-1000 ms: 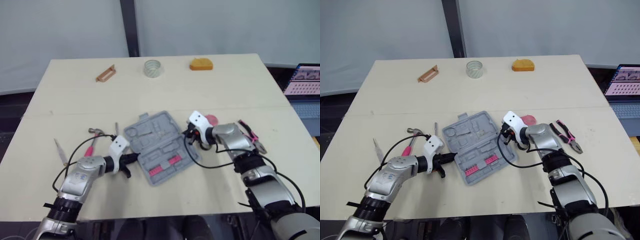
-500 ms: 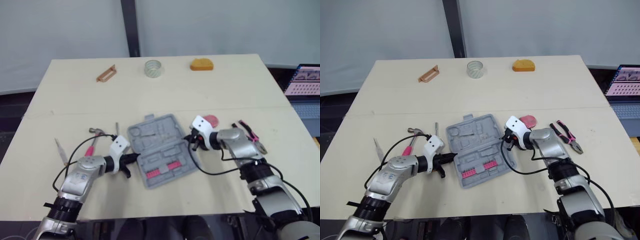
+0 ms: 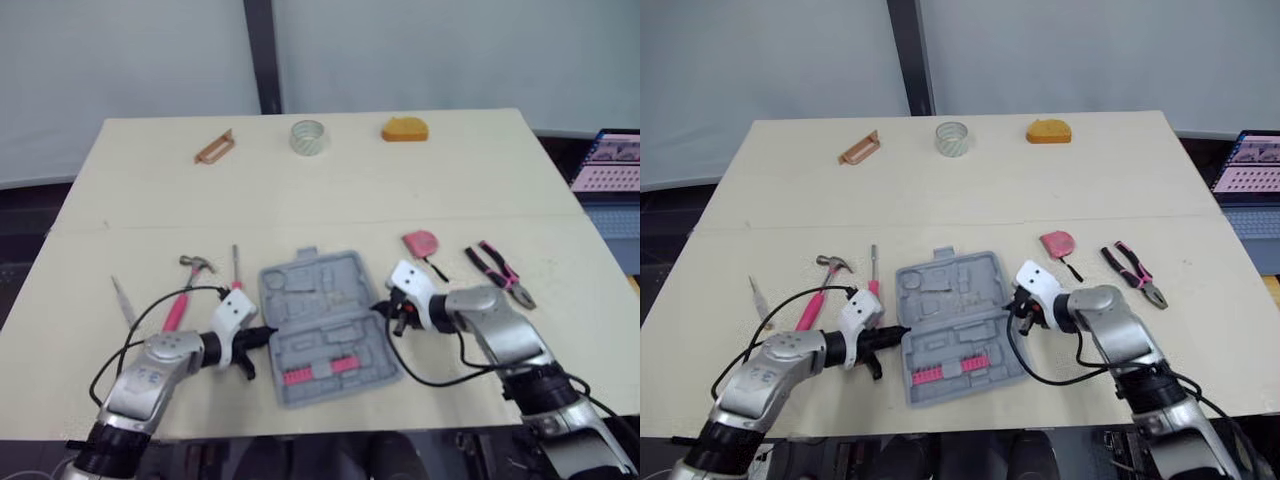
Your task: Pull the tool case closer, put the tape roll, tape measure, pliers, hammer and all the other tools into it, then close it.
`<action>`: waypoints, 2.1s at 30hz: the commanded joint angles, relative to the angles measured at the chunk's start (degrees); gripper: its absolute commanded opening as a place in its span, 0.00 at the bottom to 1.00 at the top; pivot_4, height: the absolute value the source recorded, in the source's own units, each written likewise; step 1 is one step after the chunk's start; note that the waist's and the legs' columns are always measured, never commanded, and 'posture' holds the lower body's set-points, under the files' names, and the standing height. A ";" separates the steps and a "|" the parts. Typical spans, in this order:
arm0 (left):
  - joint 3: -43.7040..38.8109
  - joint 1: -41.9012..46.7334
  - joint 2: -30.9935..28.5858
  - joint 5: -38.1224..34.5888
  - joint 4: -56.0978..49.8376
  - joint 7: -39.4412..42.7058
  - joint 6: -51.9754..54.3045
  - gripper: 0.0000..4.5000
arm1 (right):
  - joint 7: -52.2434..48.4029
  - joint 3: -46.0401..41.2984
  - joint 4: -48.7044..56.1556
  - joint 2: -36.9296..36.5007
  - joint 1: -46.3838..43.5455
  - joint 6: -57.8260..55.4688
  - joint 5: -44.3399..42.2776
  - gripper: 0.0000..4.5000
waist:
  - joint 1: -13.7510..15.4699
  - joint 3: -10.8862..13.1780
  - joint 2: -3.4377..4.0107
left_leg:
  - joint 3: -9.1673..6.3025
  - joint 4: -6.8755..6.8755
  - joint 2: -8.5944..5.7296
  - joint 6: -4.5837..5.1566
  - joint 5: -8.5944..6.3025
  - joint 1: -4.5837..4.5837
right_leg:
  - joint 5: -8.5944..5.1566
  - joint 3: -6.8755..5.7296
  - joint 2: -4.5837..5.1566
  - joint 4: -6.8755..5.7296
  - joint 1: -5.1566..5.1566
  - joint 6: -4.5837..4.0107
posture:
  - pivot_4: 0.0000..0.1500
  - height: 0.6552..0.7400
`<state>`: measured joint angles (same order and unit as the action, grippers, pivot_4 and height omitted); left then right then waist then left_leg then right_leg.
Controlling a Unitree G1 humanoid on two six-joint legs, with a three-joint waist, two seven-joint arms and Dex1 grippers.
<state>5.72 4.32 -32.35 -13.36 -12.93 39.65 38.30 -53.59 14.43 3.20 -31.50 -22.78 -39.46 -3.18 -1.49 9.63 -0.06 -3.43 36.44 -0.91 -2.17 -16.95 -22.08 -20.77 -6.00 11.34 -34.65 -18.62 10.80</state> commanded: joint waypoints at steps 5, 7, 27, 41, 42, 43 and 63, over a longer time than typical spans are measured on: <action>0.13 -3.45 -1.58 -1.34 -4.77 1.13 1.42 0.00 | 0.65 -1.13 12.27 -2.58 5.51 -6.34 -4.14 0.00 | 0.12 0.00 0.00 | 0.02 -0.01 0.00 0.00 0.00 0.00 | 0.00 0.00 0.00 0.03 0.00 0.00 | 1.00 1.00; 0.03 -4.09 -1.79 -1.47 -5.26 1.05 1.57 0.00 | 1.21 -1.50 14.29 -3.13 6.99 -7.76 -4.78 0.00 | 0.12 0.00 0.00 | 0.02 -0.01 0.00 0.00 0.00 0.00 | 0.00 0.00 0.01 0.04 0.00 0.00 | 1.00 1.00; -0.04 -4.02 -1.62 -1.55 -5.27 0.28 1.78 0.00 | 5.33 -2.97 22.30 -6.83 13.72 -13.18 -9.97 0.00 | 1.51 0.01 -0.02 | 0.10 0.00 0.00 0.00 -0.01 -0.01 | 0.00 0.01 0.01 0.16 0.01 0.00 | 1.00 1.00; 1.12 -5.77 -1.50 -2.13 -7.78 0.31 2.97 0.00 | 7.70 -4.30 26.34 -8.37 17.80 -14.87 -12.71 0.00 | 1.51 0.01 -0.02 | 0.12 0.00 0.00 0.01 -0.01 -0.01 | 0.00 0.01 0.02 0.19 0.03 0.00 | 1.00 1.00; 1.20 -6.00 -1.56 -2.17 -8.03 0.36 3.06 0.00 | 7.85 -4.38 26.52 -8.43 17.93 -15.00 -12.87 0.00 | 1.52 0.01 -0.02 | 0.12 0.00 0.00 0.01 -0.01 -0.01 | 0.00 0.01 0.02 0.19 0.03 0.00 | 1.00 1.00; 1.25 -6.21 -1.61 -2.18 -8.25 0.40 3.15 0.00 | 7.97 -4.43 26.66 -8.48 18.04 -15.08 -13.01 0.00 | 1.54 0.01 -0.02 | 0.12 0.00 0.00 0.01 -0.02 -0.01 | 0.00 0.01 0.02 0.19 0.03 0.00 | 1.00 1.00; 1.18 -8.90 -1.99 -3.04 -9.94 0.26 4.08 0.00 | 10.54 -5.40 30.19 -9.99 22.23 -16.43 -15.89 0.00 | 1.64 0.02 -0.03 | 0.13 -0.01 0.00 0.01 -0.02 -0.01 | 0.00 0.01 0.02 0.24 0.05 0.00 | 1.00 1.00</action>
<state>6.71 -3.70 -33.95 -15.54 -21.64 39.66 41.99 -43.41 10.68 31.31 -41.07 -0.96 -56.18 -18.08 0.15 9.64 -0.09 -3.30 36.43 -0.91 -2.16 -16.97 -22.09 -20.77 -5.99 11.35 -34.41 -18.57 10.80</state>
